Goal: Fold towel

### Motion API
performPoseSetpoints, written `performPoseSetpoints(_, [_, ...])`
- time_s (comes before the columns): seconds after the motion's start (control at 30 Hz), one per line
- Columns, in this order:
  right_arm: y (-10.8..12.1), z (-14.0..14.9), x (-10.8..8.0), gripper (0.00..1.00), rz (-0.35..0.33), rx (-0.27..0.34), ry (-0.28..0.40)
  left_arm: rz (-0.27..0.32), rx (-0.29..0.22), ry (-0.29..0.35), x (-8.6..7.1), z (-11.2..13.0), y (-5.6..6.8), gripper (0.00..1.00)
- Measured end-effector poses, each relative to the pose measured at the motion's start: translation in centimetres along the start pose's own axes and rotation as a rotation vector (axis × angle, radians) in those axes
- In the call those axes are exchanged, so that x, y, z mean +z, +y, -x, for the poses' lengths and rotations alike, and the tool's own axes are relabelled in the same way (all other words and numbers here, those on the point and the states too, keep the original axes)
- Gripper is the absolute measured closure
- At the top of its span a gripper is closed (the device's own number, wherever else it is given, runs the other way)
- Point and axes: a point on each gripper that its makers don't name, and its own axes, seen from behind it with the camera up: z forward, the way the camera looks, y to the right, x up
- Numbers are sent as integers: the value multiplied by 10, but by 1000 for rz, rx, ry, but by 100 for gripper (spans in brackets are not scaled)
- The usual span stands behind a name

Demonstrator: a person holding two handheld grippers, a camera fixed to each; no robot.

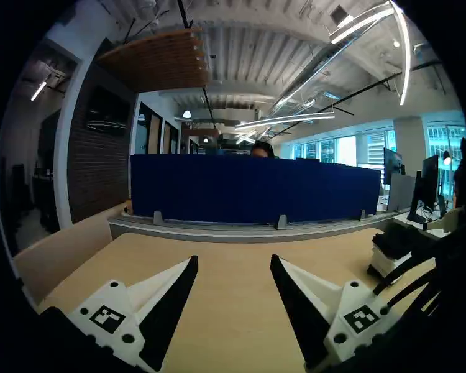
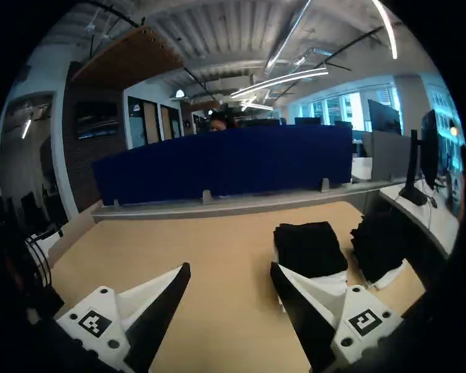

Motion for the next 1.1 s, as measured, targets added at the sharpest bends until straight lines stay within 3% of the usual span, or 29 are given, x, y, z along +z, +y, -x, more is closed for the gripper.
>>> performPoseSetpoints(0.3, [17, 14, 12, 0, 52, -44, -61, -44, 35, 49, 9, 32, -12, 14])
performPoseSetpoints(0.5, [20, 20, 20, 0, 75, -59, -84, -65, 22, 68, 12, 58, -17, 14])
performPoseSetpoints(0.8, [7, 29, 31, 0, 76, -114, -101, -83, 55, 87, 13, 86, -32, 14])
performPoseSetpoints(1.1, [-3, 34, 40, 0, 58, -133, -103, -88, 35, 89, 10, 107, -36, 14])
